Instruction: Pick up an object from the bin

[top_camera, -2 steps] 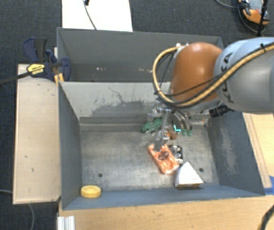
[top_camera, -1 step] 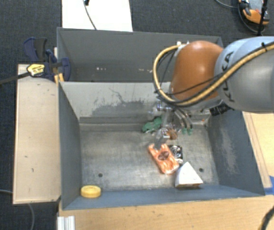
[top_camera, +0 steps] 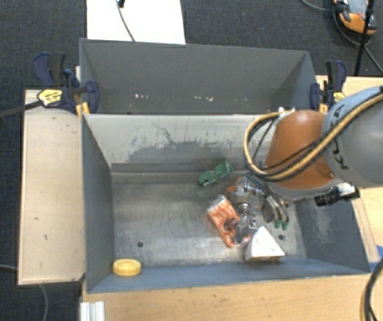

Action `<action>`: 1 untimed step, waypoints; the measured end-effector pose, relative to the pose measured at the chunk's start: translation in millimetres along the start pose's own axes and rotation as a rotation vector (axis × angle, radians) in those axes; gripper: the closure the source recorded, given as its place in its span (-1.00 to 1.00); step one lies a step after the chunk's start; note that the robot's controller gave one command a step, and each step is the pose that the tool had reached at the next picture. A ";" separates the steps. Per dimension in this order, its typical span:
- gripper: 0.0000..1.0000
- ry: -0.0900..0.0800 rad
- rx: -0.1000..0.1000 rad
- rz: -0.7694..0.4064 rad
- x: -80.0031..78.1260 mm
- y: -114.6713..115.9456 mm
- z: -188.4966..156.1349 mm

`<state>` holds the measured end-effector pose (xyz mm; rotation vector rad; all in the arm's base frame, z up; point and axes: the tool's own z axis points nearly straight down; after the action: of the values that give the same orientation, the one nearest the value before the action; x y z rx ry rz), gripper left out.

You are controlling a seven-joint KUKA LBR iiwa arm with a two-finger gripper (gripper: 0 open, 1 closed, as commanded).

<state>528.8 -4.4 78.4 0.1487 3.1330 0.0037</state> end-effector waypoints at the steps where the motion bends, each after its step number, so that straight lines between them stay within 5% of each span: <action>1: -1.00 -0.002 0.001 -0.191 5.9 -5.7 -9.8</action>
Offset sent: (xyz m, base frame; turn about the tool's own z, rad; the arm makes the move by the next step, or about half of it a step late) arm -0.0258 0.0228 0.0216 0.0511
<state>522.4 -9.5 88.1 -0.1512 3.1308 0.0019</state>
